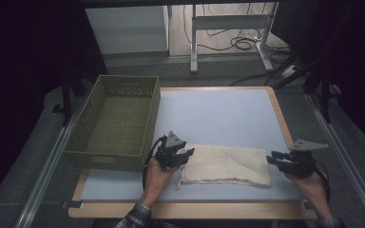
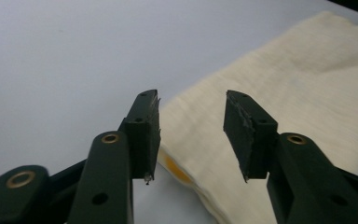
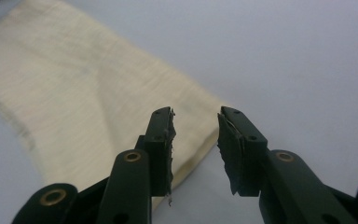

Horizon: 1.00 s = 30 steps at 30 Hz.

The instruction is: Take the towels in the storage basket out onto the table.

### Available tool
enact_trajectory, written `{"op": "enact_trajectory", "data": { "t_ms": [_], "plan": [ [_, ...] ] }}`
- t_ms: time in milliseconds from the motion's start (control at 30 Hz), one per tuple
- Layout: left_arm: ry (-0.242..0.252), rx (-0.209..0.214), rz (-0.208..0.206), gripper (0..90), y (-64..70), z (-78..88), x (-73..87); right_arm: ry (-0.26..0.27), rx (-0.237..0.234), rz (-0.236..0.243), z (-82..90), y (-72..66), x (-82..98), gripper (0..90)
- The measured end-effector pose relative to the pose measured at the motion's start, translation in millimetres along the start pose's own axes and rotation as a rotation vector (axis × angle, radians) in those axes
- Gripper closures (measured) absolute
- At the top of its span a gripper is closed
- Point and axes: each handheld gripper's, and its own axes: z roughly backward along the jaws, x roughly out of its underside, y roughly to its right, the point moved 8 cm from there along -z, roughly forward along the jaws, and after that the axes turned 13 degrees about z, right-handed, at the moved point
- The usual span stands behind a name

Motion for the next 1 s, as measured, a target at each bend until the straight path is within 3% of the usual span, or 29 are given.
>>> {"op": "enact_trajectory", "data": {
  "t_ms": [67,100,200,367,433,467,533,633,700,900,1000],
  "plan": [
    [-0.009,-0.007,0.005,57.3,-3.5,-4.7,-1.9,0.000,0.008,-0.007,-4.6,4.7,-3.1,65.1],
    [-0.028,-0.016,0.021,57.8,-10.7,-13.7,-2.7,-0.008,0.024,-0.009,-14.2,13.6,-6.9,65.4],
    [-0.047,0.001,0.040,58.1,-16.9,-21.0,-0.3,-0.031,0.027,-0.026,-29.4,22.3,-5.8,64.8],
    [-0.088,0.005,0.057,59.3,-28.2,-31.2,10.6,-0.075,0.020,-0.022,-46.1,23.3,4.8,62.8],
    [-0.124,0.010,0.046,60.6,-29.7,-39.2,18.2,-0.096,0.014,-0.024,-49.5,20.9,9.4,64.2],
    [-0.128,0.010,0.030,62.1,-29.8,-40.3,20.3,-0.091,0.019,-0.021,-49.5,19.6,10.1,69.4],
    [-0.126,0.026,0.035,67.7,-28.9,-39.9,20.8,-0.089,0.000,-0.028,-48.3,15.4,10.2,81.4],
    [-0.137,0.050,0.028,84.4,-26.0,-38.7,21.6,-0.102,0.010,-0.007,-48.7,13.7,8.1,86.2],
    [-0.139,0.052,0.021,85.7,-23.5,-36.7,22.5,-0.106,0.037,0.006,-49.5,18.5,4.9,86.4],
    [-0.103,0.090,0.019,85.5,-9.0,-16.9,22.5,-0.084,0.047,-0.016,-59.8,37.3,-5.4,86.3],
    [-0.086,0.068,-0.003,84.8,-5.2,-11.3,19.2,-0.078,0.052,-0.025,-67.6,46.2,-11.5,86.1]
  ]
}}
